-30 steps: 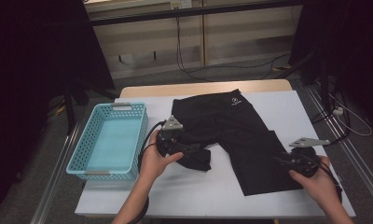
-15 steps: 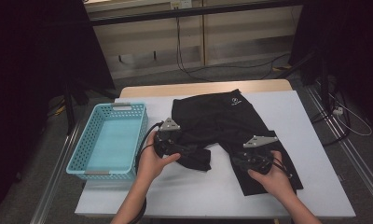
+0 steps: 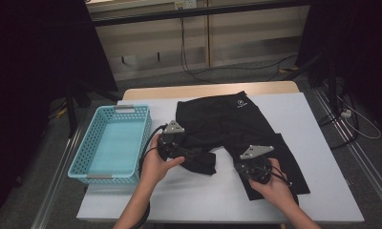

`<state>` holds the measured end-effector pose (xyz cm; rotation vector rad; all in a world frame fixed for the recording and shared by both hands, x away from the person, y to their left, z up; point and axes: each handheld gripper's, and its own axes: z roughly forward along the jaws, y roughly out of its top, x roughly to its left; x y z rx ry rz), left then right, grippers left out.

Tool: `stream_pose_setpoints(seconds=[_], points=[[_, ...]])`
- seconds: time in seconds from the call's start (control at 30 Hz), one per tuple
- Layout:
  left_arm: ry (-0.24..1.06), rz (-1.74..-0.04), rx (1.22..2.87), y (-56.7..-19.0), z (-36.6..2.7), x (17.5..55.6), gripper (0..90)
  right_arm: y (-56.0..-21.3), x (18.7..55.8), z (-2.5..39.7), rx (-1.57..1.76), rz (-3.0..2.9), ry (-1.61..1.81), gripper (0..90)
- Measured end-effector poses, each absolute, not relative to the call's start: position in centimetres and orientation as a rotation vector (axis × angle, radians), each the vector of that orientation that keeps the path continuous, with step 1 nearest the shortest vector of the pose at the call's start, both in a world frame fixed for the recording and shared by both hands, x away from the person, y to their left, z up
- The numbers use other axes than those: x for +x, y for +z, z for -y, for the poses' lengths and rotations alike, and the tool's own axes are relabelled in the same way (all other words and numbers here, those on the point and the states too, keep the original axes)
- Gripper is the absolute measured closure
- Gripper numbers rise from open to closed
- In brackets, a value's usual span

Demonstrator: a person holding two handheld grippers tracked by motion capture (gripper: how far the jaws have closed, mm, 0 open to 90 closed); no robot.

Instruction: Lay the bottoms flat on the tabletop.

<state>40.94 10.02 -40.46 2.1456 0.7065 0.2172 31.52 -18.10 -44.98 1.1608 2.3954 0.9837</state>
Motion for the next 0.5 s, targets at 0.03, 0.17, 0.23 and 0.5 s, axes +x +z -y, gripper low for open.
stream_pose_setpoints(seconds=[0.03,0.17,0.23,0.5], points=[[0.219,-0.703,2.146,-40.4,-10.0,41.0,13.2,-44.9,31.4,18.1,1.163,-2.399,0.988,90.0],[0.219,-0.707,2.144,-40.4,-10.0,40.9,13.2,-45.0,31.1,18.0,1.152,-2.418,0.983,90.0],[0.220,-0.703,2.145,-40.4,-10.0,40.9,13.2,-44.9,30.8,18.0,1.152,-2.429,0.994,90.0],[0.217,-0.701,2.146,-40.3,-9.9,40.8,13.1,-44.7,29.0,17.8,1.129,-2.469,1.013,90.0]])
